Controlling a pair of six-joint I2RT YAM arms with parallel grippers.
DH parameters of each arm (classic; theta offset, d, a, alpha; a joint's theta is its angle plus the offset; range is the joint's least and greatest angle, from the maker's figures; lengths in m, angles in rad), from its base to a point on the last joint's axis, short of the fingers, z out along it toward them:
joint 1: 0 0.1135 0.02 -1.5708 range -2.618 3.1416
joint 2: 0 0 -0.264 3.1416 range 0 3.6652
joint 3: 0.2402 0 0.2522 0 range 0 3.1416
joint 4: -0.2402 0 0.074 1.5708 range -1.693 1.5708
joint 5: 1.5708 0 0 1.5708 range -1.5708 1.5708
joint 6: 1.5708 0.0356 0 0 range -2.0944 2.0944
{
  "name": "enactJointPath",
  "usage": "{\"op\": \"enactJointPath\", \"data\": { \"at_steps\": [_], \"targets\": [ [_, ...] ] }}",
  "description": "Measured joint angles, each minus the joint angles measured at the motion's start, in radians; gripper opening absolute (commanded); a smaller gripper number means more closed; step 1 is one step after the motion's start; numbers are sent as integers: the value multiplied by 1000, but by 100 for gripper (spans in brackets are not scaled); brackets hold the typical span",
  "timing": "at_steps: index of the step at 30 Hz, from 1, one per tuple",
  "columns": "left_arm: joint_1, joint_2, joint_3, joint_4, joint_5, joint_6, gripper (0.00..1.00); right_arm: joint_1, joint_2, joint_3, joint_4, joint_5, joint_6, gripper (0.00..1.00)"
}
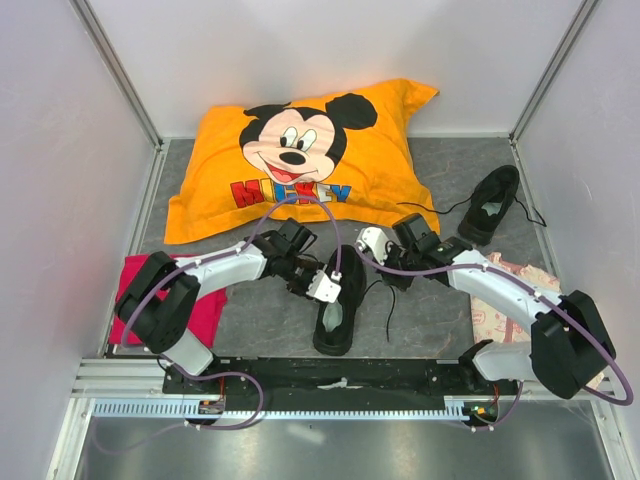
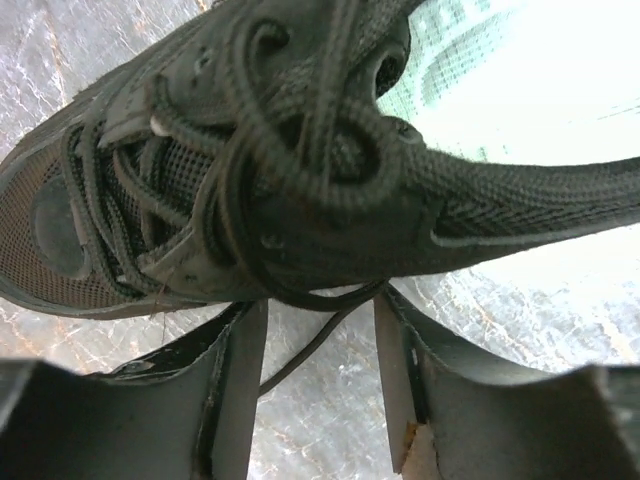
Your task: Tie the shoes
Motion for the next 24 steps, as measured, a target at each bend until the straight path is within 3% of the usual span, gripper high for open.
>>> {"op": "enactJointPath", "data": {
  "at_steps": [3,10,15,19,20,22,24],
  "targets": [
    [-6,2,2,-9,-35,26,36,-6,-8,0,-1,0,-1,0],
    [1,50,31,-140,-103,69,23,-9,-10,0,-4,0,-19,0],
    [47,45,33,-202,-108,90,6,-13,6,0,-4,13,-65,0],
    [113,4,2,-254,-131,120,8,-15,45,-4,-1,19,-110,0],
    [128,-8,-9,-266,-137,127,15,-15,58,-4,-1,19,-121,0],
    [150,-31,-27,-287,-148,136,22,-15,79,-4,2,16,-138,0],
    [158,-47,-39,-304,-154,141,31,-15,100,-4,6,11,-151,14]
  ]
}}
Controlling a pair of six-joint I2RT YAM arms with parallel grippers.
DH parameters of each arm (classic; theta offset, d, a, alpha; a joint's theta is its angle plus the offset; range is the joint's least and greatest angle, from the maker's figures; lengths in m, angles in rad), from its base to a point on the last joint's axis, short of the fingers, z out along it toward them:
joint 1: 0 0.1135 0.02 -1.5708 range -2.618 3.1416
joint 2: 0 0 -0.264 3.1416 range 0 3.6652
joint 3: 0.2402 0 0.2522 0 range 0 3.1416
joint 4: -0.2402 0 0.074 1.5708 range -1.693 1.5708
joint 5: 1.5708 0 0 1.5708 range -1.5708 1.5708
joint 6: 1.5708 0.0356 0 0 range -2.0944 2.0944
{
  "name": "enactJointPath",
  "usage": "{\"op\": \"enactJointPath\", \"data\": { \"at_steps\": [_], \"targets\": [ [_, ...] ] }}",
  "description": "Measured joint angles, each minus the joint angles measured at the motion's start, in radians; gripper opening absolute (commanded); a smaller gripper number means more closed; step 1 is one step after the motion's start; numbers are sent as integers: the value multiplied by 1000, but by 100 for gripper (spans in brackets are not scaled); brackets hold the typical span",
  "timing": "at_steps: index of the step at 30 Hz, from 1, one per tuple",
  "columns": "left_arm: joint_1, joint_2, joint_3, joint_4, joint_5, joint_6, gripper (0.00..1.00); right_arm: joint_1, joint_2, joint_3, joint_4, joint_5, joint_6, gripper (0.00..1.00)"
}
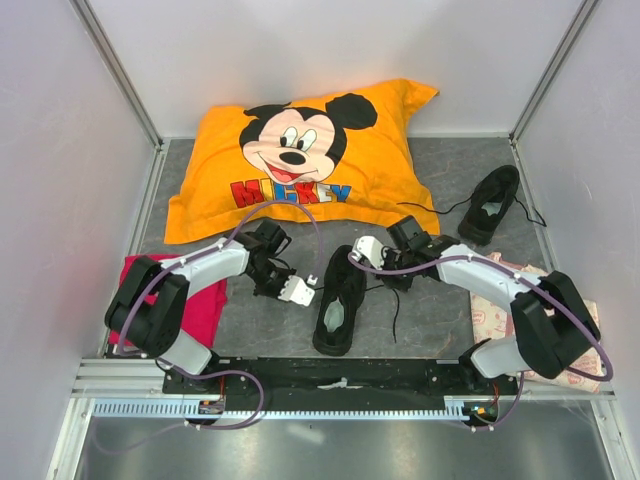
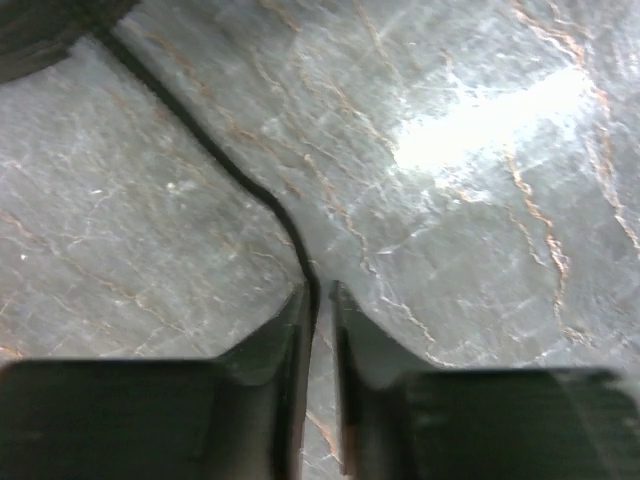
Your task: Tie the shoes
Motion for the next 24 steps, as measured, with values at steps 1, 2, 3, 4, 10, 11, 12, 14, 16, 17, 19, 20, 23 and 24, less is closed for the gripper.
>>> {"op": "enactJointPath", "data": {
  "at_steps": [1,2,3,4,10,11,12,14,16,17,19,20,23,24],
  "targets": [
    [0,-3,-3,-5,0,0,33,0,11,0,2,-2,-3,20],
    [0,-4,-3,-7,1,-1,36,0,24,0,4,-5,-9,38],
    [0,-4,-2,-4,2,-4,38,0,34,0,4,-7,-11,45],
    [0,-3,-2,0,2,-8,39,0,45,0,4,-11,-19,50],
    [0,5,6,18,26,-45,51,0,58,-8,18,-24,-18,65],
    [0,5,6,23,36,-50,53,0,58,-10,22,-27,-16,69],
    [0,3,6,29,50,-56,54,0,57,-11,26,-30,-16,72],
    [0,-2,5,35,82,-67,55,0,55,-16,29,-46,-14,76],
    [0,-19,1,45,118,-87,56,0,40,-30,40,-70,-15,76],
    [0,-29,-1,50,141,-95,56,0,29,-38,45,-82,-16,75],
    [0,-50,-1,58,188,-120,57,0,10,-49,56,-113,-17,73],
    [0,-57,-2,64,207,-132,56,0,6,-50,61,-128,-18,71],
    [0,-71,-5,95,264,-196,57,0,8,-51,87,-175,-14,68],
    [0,-72,-6,111,277,-221,58,0,10,-51,96,-189,-13,68]
  ]
}}
